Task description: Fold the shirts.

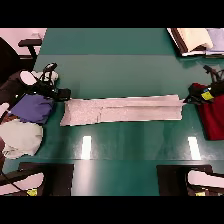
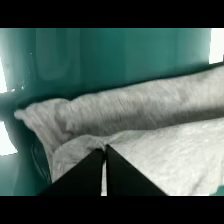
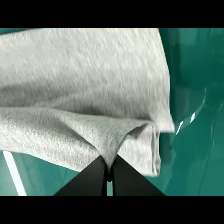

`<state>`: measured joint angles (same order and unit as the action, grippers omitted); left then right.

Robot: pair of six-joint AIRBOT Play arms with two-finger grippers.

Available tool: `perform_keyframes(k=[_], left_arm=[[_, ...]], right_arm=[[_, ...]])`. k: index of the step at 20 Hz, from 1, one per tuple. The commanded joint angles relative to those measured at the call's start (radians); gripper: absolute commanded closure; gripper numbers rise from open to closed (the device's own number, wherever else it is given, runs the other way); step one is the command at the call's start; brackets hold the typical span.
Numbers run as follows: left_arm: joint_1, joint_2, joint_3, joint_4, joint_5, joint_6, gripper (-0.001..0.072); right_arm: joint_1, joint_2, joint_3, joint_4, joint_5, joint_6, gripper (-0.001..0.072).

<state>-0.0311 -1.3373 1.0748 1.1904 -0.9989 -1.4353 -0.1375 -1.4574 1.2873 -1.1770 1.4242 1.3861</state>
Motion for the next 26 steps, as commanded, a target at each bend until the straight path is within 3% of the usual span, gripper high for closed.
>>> perform_keyframes(k=[1, 2, 5, 7, 8, 9, 10, 13, 18, 20, 24, 26], left_arm=[[0.001, -0.042, 0.019, -0.01, 0.041, -0.005, 0.0205], [0.001, -0.04, 0.019, -0.017, 0.042, -0.007, 0.0138], [0.001, -0.038, 0.043, -0.024, 0.0, -0.007, 0.0157], [0.001, -0.037, 0.065, -0.047, -0.058, 0.0, 0.0549], [0.001, -0.037, 0.068, -0.072, -0.078, 0.014, 0.0678], [0.001, -0.037, 0.067, -0.106, -0.085, 0.032, 0.0684], [0.0, -0.037, 0.067, -0.146, -0.081, 0.034, 0.0684], [-0.008, -0.037, 0.067, -0.279, -0.042, 0.056, 0.0685], [-0.179, -0.055, 0.068, -0.283, 0.077, 0.043, 0.0686], [-0.244, -0.074, 0.07, -0.284, 0.137, 0.017, 0.0686], [-0.363, -0.177, 0.159, -0.298, 0.147, -0.006, 0.0686], [-0.418, -0.248, 0.233, -0.298, 0.144, -0.006, 0.0686]], right_arm=[[0.028, -0.108, 0.088, 0.01, -0.012, 0.0, 0.048], [0.027, -0.117, 0.105, 0.016, -0.011, -0.002, 0.0372], [-0.024, -0.113, 0.129, 0.065, 0.021, -0.072, 0.0367], [-0.09, -0.084, 0.079, 0.065, 0.037, -0.129, 0.0367], [-0.135, -0.067, 0.034, 0.066, 0.036, -0.145, 0.0356], [-0.181, -0.06, -0.011, 0.072, 0.035, -0.158, 0.0208], [-0.226, -0.062, -0.051, 0.089, 0.034, -0.164, 0.012], [-0.316, -0.1, -0.156, 0.214, 0.03, -0.237, 0.0122], [-0.246, -0.162, -0.211, 0.312, -0.056, -0.245, 0.0142], [-0.183, -0.185, -0.182, 0.336, -0.073, -0.245, 0.0266], [-0.093, -0.196, -0.117, 0.343, -0.059, -0.273, 0.0699], [-0.086, -0.171, -0.078, 0.358, -0.023, -0.273, 0.0699]])
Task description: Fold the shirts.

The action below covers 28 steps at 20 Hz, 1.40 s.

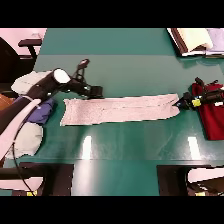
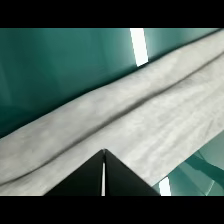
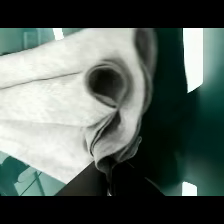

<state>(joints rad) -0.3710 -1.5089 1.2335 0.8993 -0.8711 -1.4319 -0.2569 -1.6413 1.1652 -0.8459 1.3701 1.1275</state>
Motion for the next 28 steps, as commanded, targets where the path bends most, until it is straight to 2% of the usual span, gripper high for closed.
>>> perform_keyframes(k=[1, 4, 6, 11, 19, 24, 28], left_arm=[[-0.101, -0.111, 0.109, -0.007, 0.014, -0.01, 0.0686], [-0.163, -0.21, 0.188, -0.02, 0.016, -0.019, 0.0686], [-0.194, -0.257, 0.217, -0.021, 0.017, -0.035, 0.0686], [-0.224, -0.317, 0.251, -0.052, 0.014, -0.035, 0.0686], [-0.222, -0.319, 0.254, -0.018, 0.019, -0.034, 0.0685], [-0.098, -0.211, 0.291, 0.031, -0.055, -0.034, 0.0686], [0.099, 0.015, 0.291, 0.172, -0.107, -0.034, 0.0685]], right_arm=[[0.034, 0.04, 0.066, 0.071, 0.047, -0.013, 0.0699], [0.051, 0.144, 0.139, 0.218, 0.078, 0.004, 0.07], [0.101, 0.22, 0.19, 0.253, 0.078, 0.017, 0.07], [0.27, 0.323, 0.319, 0.251, 0.069, 0.052, 0.07], [0.493, 0.331, 0.42, 0.253, 0.023, 0.061, 0.0699], [0.613, 0.326, 0.419, 0.251, -0.018, 0.061, 0.0699], [0.806, 0.291, 0.42, 0.251, -0.181, 0.04, 0.0698]])
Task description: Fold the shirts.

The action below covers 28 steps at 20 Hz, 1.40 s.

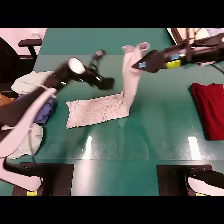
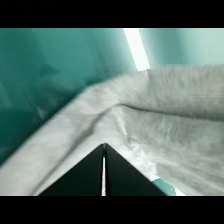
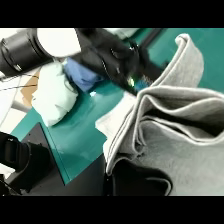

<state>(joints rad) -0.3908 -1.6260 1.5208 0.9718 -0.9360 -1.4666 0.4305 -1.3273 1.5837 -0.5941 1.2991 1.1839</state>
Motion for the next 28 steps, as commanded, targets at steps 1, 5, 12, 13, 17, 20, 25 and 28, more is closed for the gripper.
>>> perform_keyframes(k=[1, 5, 12, 13, 17, 20, 25, 28], left_arm=[[0.169, 0.188, 0.003, 0.129, -0.053, 0.001, 0.0685], [0.337, 0.383, 0.003, 0.232, -0.084, 0.001, 0.0685], [0.473, 0.497, 0.004, 0.257, -0.229, 0.009, 0.0685], [0.472, 0.497, 0.004, 0.261, -0.244, 0.009, 0.0685], [0.472, 0.497, 0.004, 0.26, -0.251, 0.009, 0.0685], [0.472, 0.496, 0.004, 0.252, -0.251, 0.008, 0.0685], [0.472, 0.496, 0.004, 0.248, -0.248, 0.008, 0.0684], [0.472, 0.496, -0.009, 0.24, -0.231, 0.008, 0.0685]], right_arm=[[0.188, -0.054, 0.002, 0.0, -0.158, -0.019, 0.0698], [0.448, -0.275, 0.083, -0.005, -0.312, -0.071, 0.0693], [0.452, -0.509, 0.314, -0.17, -0.018, 0.036, 0.0231], [0.417, -0.484, 0.268, -0.211, -0.008, 0.047, 0.0232], [0.195, -0.324, -0.035, -0.248, -0.024, 0.067, 0.0234], [0.01, -0.223, -0.257, -0.238, -0.113, 0.103, 0.0195], [-0.109, -0.269, -0.422, -0.126, -0.208, 0.105, 0.0081], [-0.047, -0.366, -0.385, -0.065, -0.213, 0.079, 0.009]])
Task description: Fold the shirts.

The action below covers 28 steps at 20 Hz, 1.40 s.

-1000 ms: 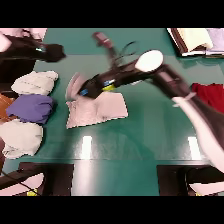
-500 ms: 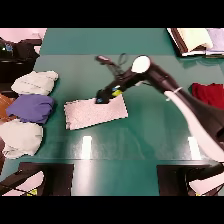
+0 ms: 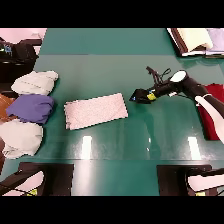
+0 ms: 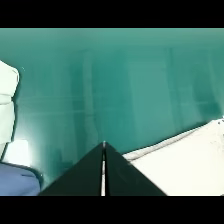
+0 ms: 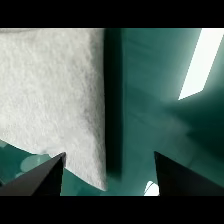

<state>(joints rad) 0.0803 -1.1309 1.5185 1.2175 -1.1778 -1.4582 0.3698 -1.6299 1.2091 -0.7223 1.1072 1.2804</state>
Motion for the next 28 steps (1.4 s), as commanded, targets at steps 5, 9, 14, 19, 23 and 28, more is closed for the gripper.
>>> perform_keyframes(k=[5, 9, 14, 19, 23, 28], left_arm=[[0.001, 0.0, -0.02, -0.016, 0.01, 0.0, 0.0685], [0.0, 0.0, -0.022, -0.029, 0.012, -0.001, 0.0685], [-0.091, 0.0, -0.079, -0.028, 0.057, -0.004, 0.0686], [-0.214, 0.001, -0.094, -0.029, 0.155, -0.004, 0.0685], [-0.226, 0.001, -0.094, -0.064, 0.207, -0.004, 0.0685], [-0.226, 0.001, -0.094, -0.077, 0.217, -0.005, 0.0685]], right_arm=[[0.166, -0.249, 0.184, 0.153, 0.017, -0.017, 0.0095], [0.245, -0.315, 0.315, 0.142, 0.015, -0.018, 0.0591], [0.153, -0.23, 0.393, -0.035, 0.009, -0.005, 0.0698], [-0.175, -0.056, 0.39, -0.18, 0.052, 0.025, 0.0698], [-0.511, 0.064, 0.39, -0.179, 0.031, 0.06, 0.0698], [-0.843, 0.126, 0.39, -0.17, 0.026, 0.065, 0.0698]])
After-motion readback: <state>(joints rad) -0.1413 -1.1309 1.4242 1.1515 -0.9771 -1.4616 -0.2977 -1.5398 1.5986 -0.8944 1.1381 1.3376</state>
